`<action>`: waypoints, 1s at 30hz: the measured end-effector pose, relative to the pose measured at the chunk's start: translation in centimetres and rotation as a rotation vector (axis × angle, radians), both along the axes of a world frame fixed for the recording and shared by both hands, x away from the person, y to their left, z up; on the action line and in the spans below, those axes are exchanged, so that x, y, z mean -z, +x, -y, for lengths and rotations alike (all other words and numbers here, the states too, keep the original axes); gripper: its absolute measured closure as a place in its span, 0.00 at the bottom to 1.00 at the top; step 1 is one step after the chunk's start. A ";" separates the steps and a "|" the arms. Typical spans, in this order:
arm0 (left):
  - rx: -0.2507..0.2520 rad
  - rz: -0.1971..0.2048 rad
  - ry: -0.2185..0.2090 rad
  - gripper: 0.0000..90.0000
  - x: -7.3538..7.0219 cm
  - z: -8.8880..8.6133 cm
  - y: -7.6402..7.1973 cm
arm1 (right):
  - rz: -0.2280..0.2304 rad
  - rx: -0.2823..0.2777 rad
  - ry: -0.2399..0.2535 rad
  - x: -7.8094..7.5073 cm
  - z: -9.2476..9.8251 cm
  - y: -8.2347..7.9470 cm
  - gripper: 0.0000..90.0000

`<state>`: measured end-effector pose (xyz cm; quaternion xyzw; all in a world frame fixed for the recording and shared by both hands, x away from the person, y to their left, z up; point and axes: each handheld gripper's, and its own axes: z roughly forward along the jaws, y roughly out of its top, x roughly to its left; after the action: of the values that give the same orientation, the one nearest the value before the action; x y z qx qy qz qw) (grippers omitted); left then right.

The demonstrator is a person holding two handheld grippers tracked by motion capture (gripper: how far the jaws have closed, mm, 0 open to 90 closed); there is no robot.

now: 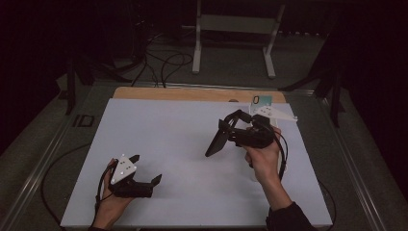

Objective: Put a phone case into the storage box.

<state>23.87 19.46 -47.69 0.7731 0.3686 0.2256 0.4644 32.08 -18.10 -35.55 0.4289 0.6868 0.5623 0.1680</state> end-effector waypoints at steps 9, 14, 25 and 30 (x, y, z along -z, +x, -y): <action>-0.024 0.033 -0.009 0.00 0.5 -1.5 -1.0 | 0.014 0.029 -0.028 -0.8 0.8 0.7 0.16; -0.064 0.044 -0.025 0.00 0.7 -2.3 -1.3 | 0.019 0.044 -0.037 -1.1 1.1 1.1 0.16; -0.098 0.050 -0.036 0.00 0.9 -3.0 -1.4 | 0.035 0.093 -0.055 -2.0 2.5 2.2 0.16; -0.100 0.052 -0.035 0.00 0.9 -3.0 -1.4 | 0.035 0.108 -0.059 -2.1 2.7 2.6 0.16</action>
<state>22.51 22.51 -48.57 0.7394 0.3985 0.2619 0.4752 34.65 -20.85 -33.41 0.4502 0.6759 0.5394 0.2227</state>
